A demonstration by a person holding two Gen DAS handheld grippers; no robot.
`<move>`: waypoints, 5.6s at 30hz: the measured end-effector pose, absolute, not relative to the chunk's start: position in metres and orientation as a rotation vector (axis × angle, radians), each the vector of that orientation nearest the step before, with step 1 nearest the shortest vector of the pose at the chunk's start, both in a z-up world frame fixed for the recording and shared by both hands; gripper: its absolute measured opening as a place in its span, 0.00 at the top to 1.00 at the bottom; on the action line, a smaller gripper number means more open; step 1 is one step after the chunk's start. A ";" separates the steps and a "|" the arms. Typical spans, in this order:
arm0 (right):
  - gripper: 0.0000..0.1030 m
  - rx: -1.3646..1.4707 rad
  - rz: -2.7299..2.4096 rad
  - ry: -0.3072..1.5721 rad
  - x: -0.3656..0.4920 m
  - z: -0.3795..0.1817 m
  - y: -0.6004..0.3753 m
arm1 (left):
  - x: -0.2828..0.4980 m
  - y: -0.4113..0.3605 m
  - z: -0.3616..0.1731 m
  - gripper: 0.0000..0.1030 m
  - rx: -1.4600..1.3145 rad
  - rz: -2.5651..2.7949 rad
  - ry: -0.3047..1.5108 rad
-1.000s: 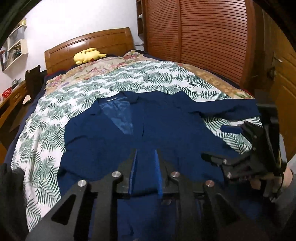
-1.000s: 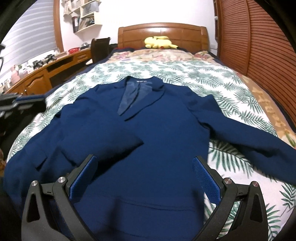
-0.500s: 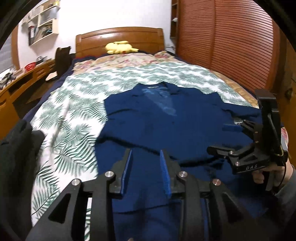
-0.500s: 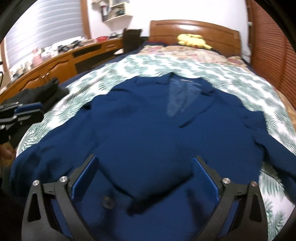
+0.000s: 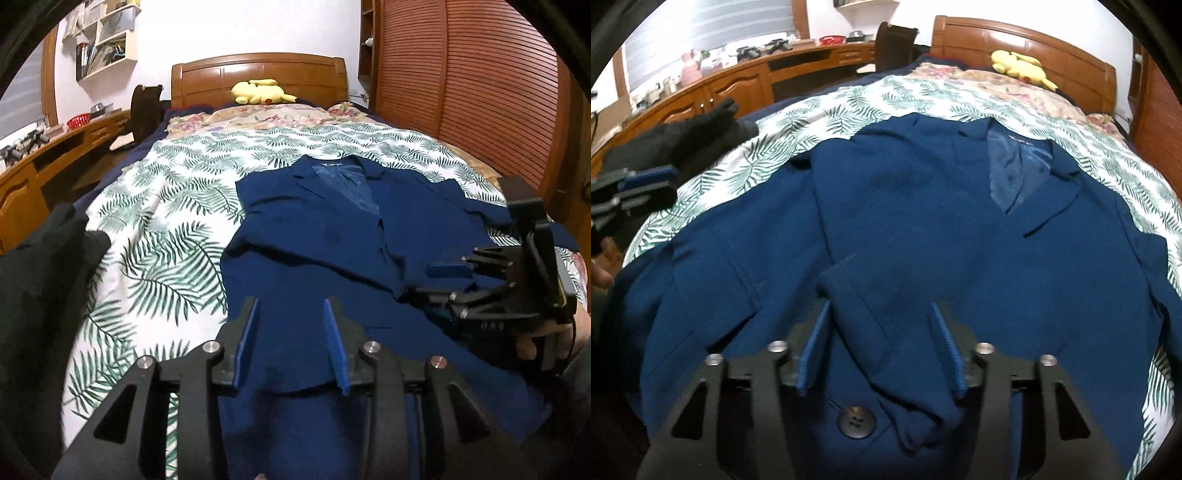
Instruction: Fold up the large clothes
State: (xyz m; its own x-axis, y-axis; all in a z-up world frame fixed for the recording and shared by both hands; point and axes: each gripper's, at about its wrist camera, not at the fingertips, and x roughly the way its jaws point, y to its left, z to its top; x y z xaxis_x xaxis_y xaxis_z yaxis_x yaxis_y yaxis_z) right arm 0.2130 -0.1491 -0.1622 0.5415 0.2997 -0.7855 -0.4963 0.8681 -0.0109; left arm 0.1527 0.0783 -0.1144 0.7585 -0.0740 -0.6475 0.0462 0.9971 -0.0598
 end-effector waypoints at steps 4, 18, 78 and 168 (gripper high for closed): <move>0.86 -0.216 0.485 0.856 0.209 -0.156 -0.157 | 0.155 0.081 -0.120 0.66 -0.067 -0.056 0.727; 0.93 -0.061 0.366 0.595 0.159 -0.091 -0.231 | 0.163 0.054 -0.113 0.65 -0.065 -0.108 0.694; 0.95 -0.191 0.136 0.892 0.155 -0.152 -0.301 | 0.184 -0.021 -0.112 0.65 0.003 -0.183 0.688; 0.37 0.087 -0.556 0.901 0.097 -0.051 -0.651 | 0.185 -0.058 -0.114 0.54 0.049 -0.298 0.700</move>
